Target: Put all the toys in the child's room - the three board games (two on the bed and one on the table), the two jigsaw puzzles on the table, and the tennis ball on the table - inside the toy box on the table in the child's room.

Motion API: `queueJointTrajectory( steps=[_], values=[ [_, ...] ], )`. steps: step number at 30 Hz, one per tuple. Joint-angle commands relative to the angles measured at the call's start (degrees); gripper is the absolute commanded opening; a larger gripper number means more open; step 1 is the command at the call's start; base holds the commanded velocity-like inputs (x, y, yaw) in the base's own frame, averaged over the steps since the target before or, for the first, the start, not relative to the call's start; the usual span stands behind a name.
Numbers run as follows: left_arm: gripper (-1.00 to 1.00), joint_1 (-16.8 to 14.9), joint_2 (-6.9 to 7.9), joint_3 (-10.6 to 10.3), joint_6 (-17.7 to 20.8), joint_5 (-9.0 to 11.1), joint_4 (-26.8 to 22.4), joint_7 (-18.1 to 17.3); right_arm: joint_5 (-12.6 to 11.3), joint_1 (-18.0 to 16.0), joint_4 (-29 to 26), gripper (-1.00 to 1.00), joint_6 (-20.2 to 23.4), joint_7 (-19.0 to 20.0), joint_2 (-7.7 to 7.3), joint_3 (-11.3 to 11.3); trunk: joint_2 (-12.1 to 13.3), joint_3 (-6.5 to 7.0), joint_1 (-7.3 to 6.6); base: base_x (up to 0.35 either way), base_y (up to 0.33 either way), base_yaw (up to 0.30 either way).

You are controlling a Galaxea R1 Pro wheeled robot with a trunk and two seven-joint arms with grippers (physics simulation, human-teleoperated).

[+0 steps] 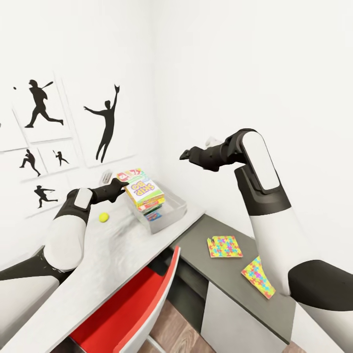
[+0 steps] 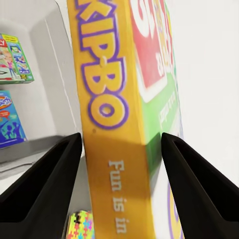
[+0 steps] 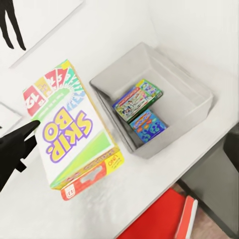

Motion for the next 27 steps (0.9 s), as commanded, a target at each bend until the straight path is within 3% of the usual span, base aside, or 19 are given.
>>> queueJointTrajectory(
  steps=[1, 9, 20, 27],
  values=[
    [-1.00, -0.1, -0.07, 0.5, 0.4, 0.0, -0.1, 0.0, -0.4, -0.1, 0.0, 1.00, 0.4, -0.6, 0.01, 0.0, -0.1, -0.14, 0.05, 0.060, -0.067, 0.000],
    [-1.00, -0.1, -0.07, 0.5, 0.4, 0.0, -0.1, 0.0, -0.2, -0.1, 0.0, 1.00, 0.3, -0.6, 0.14, -0.1, -0.1, -0.14, 0.05, 0.062, -0.020, 0.009],
    [-1.00, -0.1, -0.07, 0.4, 0.3, 0.0, -0.1, 0.0, -0.2, -0.1, 0.1, 1.00, 0.3, -0.6, 0.26, -0.2, -0.1, -0.14, 0.05, 0.093, -0.001, 0.193],
    [-1.00, -0.1, -0.07, 0.4, 0.3, 0.0, -0.1, 0.0, -0.2, -0.1, 1.5, 1.00, 0.3, -0.5, 0.25, -0.2, -0.1, -0.14, 0.05, 0.003, 0.000, 0.039]
  ],
)
